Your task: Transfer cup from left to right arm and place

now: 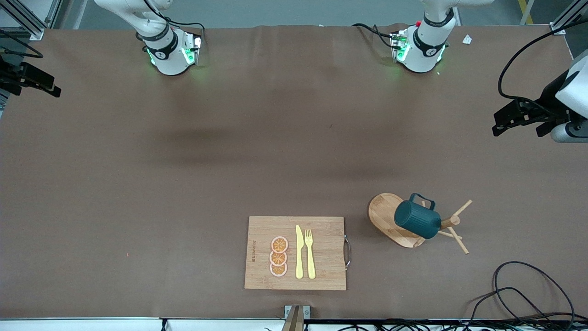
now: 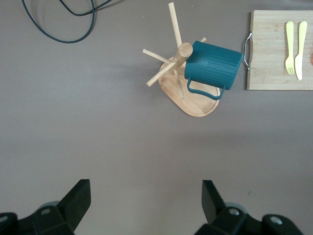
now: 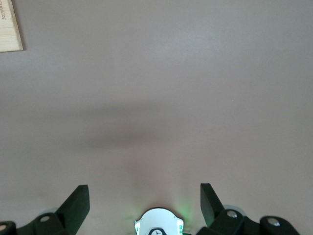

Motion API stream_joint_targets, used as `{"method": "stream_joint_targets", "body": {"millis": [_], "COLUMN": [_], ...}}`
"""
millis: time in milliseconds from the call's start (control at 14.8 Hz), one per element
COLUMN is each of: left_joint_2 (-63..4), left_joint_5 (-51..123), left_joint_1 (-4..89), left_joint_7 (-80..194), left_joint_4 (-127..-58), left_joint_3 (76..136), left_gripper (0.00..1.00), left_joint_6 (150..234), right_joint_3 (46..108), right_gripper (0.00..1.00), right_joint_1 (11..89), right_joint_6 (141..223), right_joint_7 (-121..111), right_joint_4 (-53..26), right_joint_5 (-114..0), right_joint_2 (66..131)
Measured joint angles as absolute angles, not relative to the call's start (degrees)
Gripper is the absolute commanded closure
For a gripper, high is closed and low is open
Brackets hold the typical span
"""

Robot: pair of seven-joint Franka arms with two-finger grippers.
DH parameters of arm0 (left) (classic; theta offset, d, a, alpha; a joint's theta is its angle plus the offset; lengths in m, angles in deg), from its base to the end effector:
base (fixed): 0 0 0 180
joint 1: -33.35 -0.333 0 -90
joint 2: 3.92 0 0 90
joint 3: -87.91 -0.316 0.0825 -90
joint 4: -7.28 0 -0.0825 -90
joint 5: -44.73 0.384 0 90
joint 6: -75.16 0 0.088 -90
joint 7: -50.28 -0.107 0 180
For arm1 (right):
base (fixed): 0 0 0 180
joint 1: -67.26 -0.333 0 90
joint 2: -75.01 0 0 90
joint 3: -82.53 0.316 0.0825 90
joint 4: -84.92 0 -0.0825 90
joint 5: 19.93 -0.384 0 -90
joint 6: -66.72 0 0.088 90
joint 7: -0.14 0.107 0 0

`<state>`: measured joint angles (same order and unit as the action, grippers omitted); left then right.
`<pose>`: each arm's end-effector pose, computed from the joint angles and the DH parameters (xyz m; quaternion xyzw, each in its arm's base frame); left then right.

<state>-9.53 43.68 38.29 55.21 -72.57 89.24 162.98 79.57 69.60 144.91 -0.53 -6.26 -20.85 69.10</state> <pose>0.5780 -0.0647 0.6488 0.9997 -0.0121 0.0195 0.0122 0.4975 -0.0457 0.6526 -0.9973 0.0389 0.0612 0.0138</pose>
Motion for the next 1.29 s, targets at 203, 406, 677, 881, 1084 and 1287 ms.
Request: {"method": "stream_joint_targets", "body": {"millis": [203, 406, 677, 881, 1084, 1287], "left_joint_2": [-9.6, -9.7, -9.9, -11.3, -13.3, -15.5], "left_joint_5": [43.7, 43.7, 43.7, 43.7, 43.7, 41.5], "left_joint_1": [38.2, 38.1, 38.6, 38.9, 39.4, 39.4], "left_joint_7": [55.3, 55.5, 55.5, 55.6, 55.8, 61.9], "left_joint_4": [-72.6, -72.6, -72.6, -72.6, -72.6, -72.6], "left_joint_3": [89.2, 89.2, 89.2, 89.7, 90.2, 90.3], "left_gripper": [0.00, 0.00, 0.00, 0.00, 0.00, 0.00], "left_joint_6": [163.0, 163.0, 163.0, 162.9, 162.9, 163.1], "right_joint_3": [79.6, 79.6, 79.6, 79.7, 79.7, 79.7], "right_gripper": [0.00, 0.00, 0.00, 0.00, 0.00, 0.00], "right_joint_1": [69.6, 69.6, 69.6, 69.6, 69.6, 69.6], "right_joint_6": [144.8, 144.6, 144.6, 144.6, 144.6, 143.7], "right_joint_7": [-0.8, -1.0, -1.0, -1.0, -1.0, -1.0], "right_joint_4": [-6.2, -6.2, -6.2, -6.1, -5.5, -4.2], "right_joint_5": [-20.9, -20.9, -20.9, -20.9, -20.9, -20.9], "right_joint_2": [69.0, 68.9, 68.9, 68.9, 68.9, 68.9]}}
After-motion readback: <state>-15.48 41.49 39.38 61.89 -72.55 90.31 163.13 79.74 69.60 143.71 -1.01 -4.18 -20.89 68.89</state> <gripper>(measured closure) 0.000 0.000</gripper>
